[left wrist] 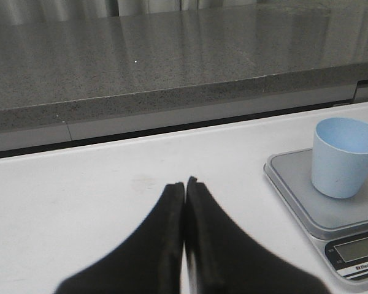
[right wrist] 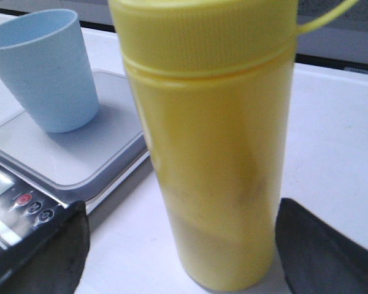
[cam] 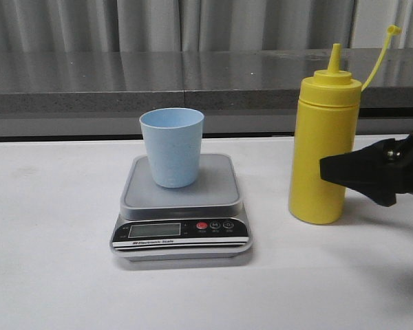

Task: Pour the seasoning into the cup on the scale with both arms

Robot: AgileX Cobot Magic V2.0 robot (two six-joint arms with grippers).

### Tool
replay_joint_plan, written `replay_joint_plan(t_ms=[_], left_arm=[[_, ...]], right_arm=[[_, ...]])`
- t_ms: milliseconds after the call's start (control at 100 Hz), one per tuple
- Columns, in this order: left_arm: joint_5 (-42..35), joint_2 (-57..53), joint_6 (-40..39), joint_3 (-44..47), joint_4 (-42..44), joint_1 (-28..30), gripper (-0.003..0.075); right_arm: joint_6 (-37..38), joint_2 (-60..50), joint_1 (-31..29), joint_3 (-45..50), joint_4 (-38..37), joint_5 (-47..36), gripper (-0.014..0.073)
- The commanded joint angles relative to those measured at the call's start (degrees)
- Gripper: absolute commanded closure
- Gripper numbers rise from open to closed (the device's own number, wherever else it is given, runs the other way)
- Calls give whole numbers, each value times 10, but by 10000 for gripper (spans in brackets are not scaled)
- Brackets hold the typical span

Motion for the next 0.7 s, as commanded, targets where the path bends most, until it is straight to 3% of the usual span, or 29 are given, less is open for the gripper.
replay_joint_plan(t_ms=[0, 300, 690], left_arm=[[-48, 3, 1, -16, -2, 1, 738], [-48, 3, 1, -16, -2, 1, 738], [-48, 3, 1, -16, -2, 1, 738]], right_arm=[[-5, -48, -9, 10, 11, -44, -22], [37, -195, -11, 42, 67, 105, -20], [125, -477, -9, 42, 73, 340, -19]])
